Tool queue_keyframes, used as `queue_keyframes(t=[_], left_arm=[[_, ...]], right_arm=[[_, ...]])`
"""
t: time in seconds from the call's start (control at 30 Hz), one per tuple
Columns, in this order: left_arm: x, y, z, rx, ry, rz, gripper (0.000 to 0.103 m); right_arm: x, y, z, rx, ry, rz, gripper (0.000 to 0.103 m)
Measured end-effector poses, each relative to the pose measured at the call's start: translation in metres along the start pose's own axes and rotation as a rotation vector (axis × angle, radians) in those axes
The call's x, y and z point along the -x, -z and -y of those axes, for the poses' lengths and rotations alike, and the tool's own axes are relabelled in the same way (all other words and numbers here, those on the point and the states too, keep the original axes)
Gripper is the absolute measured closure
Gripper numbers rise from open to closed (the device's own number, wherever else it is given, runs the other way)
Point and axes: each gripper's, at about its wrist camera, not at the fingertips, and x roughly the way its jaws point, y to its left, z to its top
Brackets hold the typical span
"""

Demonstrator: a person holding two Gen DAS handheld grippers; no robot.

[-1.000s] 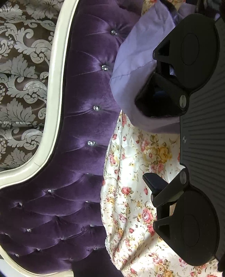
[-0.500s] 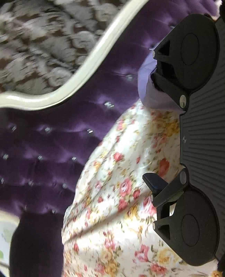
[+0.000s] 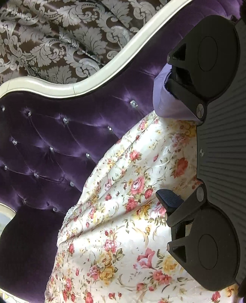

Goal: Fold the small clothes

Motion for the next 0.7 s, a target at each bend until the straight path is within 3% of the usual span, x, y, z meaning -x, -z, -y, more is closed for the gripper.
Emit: queue_keyframes(t=[0.13,0.23,0.3,0.43,0.57,0.7], left_arm=[[0.000,0.000,-0.004,0.014,0.002,-0.006,0.019],[-0.001,0.000,-0.015,0.076,0.000,-0.013,0.019],[-0.003,0.000,-0.019,0.101,0.008,-0.021,0.019],[-0.003,-0.001,-0.020,0.111,0.012,-0.022,0.019],[-0.006,-0.001,-0.013,0.069,-0.009,-0.039,0.017],[-0.012,-0.009,0.008,-0.063,-0.087,-0.124,0.017]], right_arm=[[-0.010,-0.010,-0.001,0.078,0.060,-0.010,0.013],[-0.014,-0.016,0.027,-0.025,0.106,0.008,0.012],[-0.018,-0.012,0.042,-0.101,0.060,-0.005,0.010],[-0.018,-0.010,0.039,-0.080,0.080,0.014,0.010],[-0.018,-0.009,0.045,-0.106,0.061,0.021,0.010],[-0.019,-0.012,0.040,-0.084,0.080,0.009,0.010]])
